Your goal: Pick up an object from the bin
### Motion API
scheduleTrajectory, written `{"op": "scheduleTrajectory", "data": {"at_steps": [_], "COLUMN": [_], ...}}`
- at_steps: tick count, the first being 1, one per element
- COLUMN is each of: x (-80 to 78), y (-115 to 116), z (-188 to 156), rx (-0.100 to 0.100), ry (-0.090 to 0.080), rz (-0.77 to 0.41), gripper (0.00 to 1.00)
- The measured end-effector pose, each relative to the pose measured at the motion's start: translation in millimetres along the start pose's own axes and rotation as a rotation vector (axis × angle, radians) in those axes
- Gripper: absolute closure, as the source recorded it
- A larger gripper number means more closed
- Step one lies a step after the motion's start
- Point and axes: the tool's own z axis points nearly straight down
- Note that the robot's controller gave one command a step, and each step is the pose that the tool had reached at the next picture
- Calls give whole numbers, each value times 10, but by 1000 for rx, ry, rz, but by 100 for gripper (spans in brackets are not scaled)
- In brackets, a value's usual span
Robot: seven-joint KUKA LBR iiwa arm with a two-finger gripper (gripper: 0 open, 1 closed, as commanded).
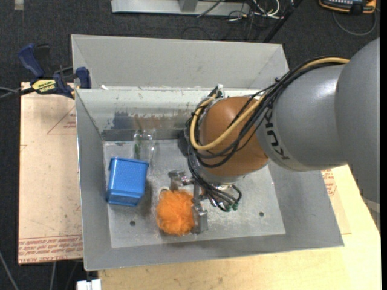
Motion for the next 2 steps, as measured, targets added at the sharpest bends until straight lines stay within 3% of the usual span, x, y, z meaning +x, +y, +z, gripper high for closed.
{"op": "scheduleTrajectory", "data": {"at_steps": [1, 2], "x": [-410, -411], "y": [464, 463], "z": [470, 471], "rx": [-2, -3], "ry": [1, 1], "rz": [-215, -215], "gripper": [100, 100]}}
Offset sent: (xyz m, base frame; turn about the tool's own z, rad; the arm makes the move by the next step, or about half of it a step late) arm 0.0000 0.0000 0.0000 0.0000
